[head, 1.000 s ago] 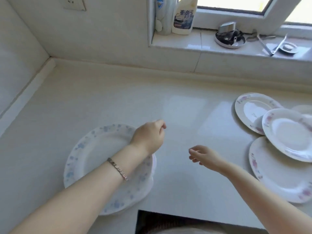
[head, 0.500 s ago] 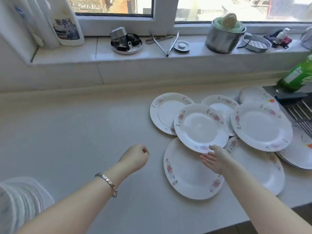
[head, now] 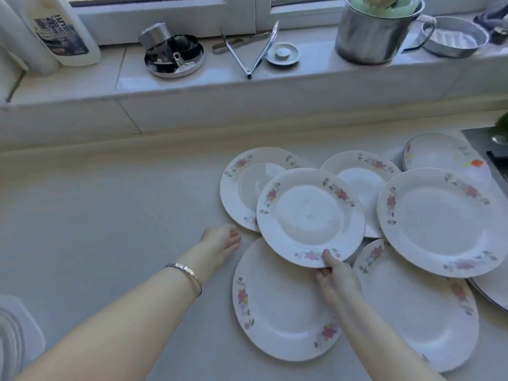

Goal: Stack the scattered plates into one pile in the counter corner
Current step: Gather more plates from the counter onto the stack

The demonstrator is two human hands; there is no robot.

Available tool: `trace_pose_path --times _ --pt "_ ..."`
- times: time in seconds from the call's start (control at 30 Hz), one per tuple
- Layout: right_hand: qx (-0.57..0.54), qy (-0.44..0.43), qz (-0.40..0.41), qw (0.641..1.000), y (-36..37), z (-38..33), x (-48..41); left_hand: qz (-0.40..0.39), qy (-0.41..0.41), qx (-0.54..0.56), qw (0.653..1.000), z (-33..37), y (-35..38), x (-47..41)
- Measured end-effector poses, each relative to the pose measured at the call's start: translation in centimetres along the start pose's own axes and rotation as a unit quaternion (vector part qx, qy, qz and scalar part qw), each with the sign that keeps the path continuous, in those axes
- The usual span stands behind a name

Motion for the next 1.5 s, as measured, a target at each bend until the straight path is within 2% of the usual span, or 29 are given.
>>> trace_pose_path --times 0.13,0.23,0.3,0.5,0.6,0.77,1.0,1.23,1.5 --pt "-0.031 0.018 -0.052 0.998 0.8 -0.8 -0.1 0.008 -0.023 0.084 0.996 0.9 1.8 -1.7" --pt "-0.036 0.004 -0.079 0.996 1.6 -1.9 -0.2 0.067 -0.014 0.094 0.993 1.2 2.3 -2.3" --pt "-0.032 -0.018 -0.087 0.996 1.8 -3.0 -0.3 0.106 0.004 0.088 0.99 1.7 2.2 -2.4" --pt "-0.026 -0.07 -0.113 0.991 2.2 -4.6 0.8 0.142 0.104 0.04 0.984 5.1 -0.2 -1.2" --pt "-0.023 -0.074 -0.127 0.989 3.0 -4.4 2.2 0.191 0.158 0.055 0.967 5.8 -4.5 -1.1" --pt "-0.007 -0.076 -0.168 0.983 5.6 -2.6 5.3 0.271 0.195 0.109 0.936 5.6 -14.1 2.8" --pt "0.015 -0.061 -0.237 0.97 12.3 4.4 12.1 0.302 0.252 0.163 0.905 4.2 -29.3 10.9" --pt "0.048 -0.005 -0.274 0.961 19.3 14.6 19.5 0.337 0.257 0.108 0.899 -0.5 -43.8 15.4" --pt "0.136 0.014 -0.291 0.947 22.7 23.4 24.4 0.327 0.189 0.067 0.923 -6.5 -55.7 15.5"
Point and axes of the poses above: each hand's wrist, its own x-axis away from the middle knuckle, its own y-axis out of the palm, z = x × y, the point moved 4 cm from there along -x, towards the middle knuckle, and after that the axes turned 7 degrees about -y, right-handed, at the moved point
